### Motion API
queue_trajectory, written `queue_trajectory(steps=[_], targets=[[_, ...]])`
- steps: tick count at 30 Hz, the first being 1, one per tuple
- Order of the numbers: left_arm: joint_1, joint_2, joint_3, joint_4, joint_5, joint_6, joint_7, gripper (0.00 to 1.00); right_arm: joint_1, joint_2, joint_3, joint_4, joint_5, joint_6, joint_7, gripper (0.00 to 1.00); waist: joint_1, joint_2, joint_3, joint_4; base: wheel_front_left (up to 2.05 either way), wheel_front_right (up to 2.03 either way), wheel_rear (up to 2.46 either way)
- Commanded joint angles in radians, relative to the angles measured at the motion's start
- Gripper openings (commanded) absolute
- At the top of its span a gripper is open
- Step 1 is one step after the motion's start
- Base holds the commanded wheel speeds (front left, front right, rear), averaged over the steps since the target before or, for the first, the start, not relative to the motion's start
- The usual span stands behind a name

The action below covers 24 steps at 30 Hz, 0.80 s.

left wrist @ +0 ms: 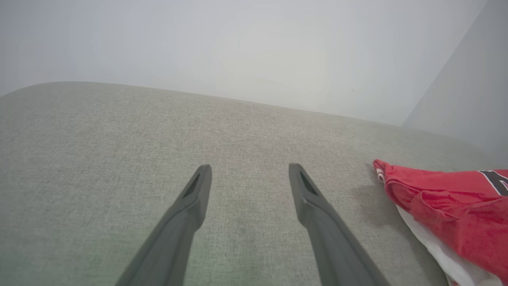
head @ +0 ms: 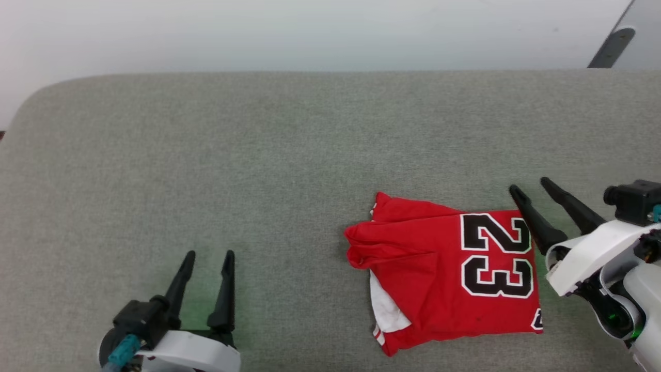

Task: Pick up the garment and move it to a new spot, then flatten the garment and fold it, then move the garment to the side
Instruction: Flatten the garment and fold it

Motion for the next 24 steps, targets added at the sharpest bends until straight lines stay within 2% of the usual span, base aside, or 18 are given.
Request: queue_trajectory(steps=[1, 4, 7, 12, 18, 24], targets=[[0.002, 0.005, 0.015, 0.000, 0.012, -0.002, 0.000, 1.00, 0.000, 0.007, -0.002, 0.029, -0.023, -0.002, -0.029, 1.00, 0.0000, 0.0000, -0.014, -0.016, 0.00, 0.00, 0.00], [0.021, 0.004, 0.041, -0.010, 0.025, -0.002, 0.000, 1.00, 0.017, 0.024, -0.037, 0.067, -0.062, -0.002, -0.046, 1.00, 0.0000, 0.0000, -0.033, -0.023, 0.00, 0.00, 0.00], [0.039, 0.002, 0.061, -0.027, 0.035, -0.002, 0.000, 1.00, 0.053, 0.052, -0.145, 0.054, -0.130, -0.002, -0.047, 1.00, 0.0000, 0.0000, -0.050, -0.026, 0.00, 0.00, 0.00], [0.082, 0.007, 0.074, -0.072, 0.044, -0.002, 0.000, 1.00, 0.150, 0.101, -0.311, -0.022, -0.274, -0.002, -0.048, 1.00, 0.0000, 0.0000, -0.074, -0.016, 0.00, 0.00, 0.00], [0.130, 0.010, 0.090, -0.108, 0.055, -0.002, 0.000, 1.00, 0.274, 0.140, -0.424, -0.110, -0.354, -0.002, -0.048, 1.00, 0.0000, 0.0000, -0.100, 0.001, 0.00, 0.00, 0.00], [0.201, 0.001, 0.112, -0.155, 0.068, -0.002, 0.000, 1.00, 0.414, 0.144, -0.515, -0.195, -0.398, -0.002, -0.048, 1.00, 0.0000, 0.0000, -0.124, 0.014, 0.00, 0.00, 0.00]])
